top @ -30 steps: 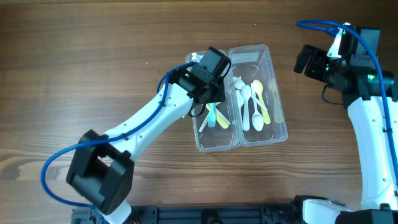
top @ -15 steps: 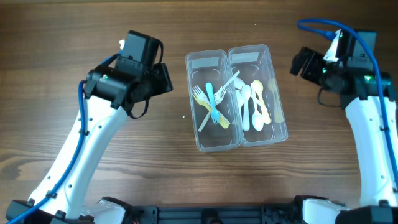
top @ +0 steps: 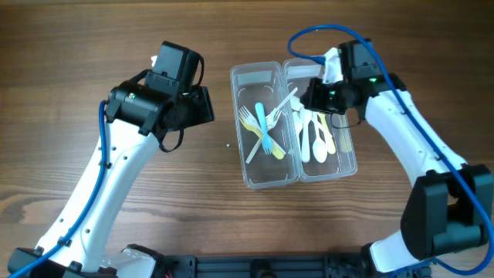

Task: Pack container

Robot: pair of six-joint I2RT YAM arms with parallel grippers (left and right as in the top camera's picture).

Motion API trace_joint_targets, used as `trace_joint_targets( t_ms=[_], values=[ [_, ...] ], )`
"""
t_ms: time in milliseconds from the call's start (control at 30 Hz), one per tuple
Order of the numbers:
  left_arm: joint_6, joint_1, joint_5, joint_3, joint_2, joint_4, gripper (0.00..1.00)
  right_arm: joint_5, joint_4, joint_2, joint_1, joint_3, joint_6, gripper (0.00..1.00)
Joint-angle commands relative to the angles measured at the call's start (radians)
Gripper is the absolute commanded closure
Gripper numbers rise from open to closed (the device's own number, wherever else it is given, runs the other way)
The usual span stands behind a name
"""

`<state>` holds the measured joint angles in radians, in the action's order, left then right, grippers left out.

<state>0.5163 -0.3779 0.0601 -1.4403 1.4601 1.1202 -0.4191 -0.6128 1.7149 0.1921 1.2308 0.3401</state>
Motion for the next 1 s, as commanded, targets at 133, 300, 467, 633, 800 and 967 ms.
trace_joint_targets(
  t_ms=[133,300,467,633,800,967],
  values=[
    [-0.016,-0.002,0.020,-0.012,-0.001,0.026,0.37,-0.053,0.205,-0.002,0.127,-0.001,-0.055,0.96],
    [-0.039,-0.002,0.020,-0.010,-0.001,0.080,0.38,-0.045,0.213,-0.031,0.108,0.013,-0.079,0.96],
    [-0.050,-0.002,0.054,0.008,-0.001,0.079,0.36,0.184,0.064,-0.137,-0.033,0.014,-0.075,0.96],
    [-0.050,0.007,0.231,0.034,-0.001,0.065,0.00,0.255,-0.140,-0.114,-0.193,0.012,-0.075,0.96],
    [-0.050,0.053,0.229,0.035,0.005,0.066,0.00,0.275,-0.181,-0.023,-0.197,0.011,-0.033,0.96],
    [-0.050,0.073,0.225,0.035,0.005,0.078,0.00,0.258,-0.178,0.045,-0.195,0.011,-0.024,0.96]
  ],
)
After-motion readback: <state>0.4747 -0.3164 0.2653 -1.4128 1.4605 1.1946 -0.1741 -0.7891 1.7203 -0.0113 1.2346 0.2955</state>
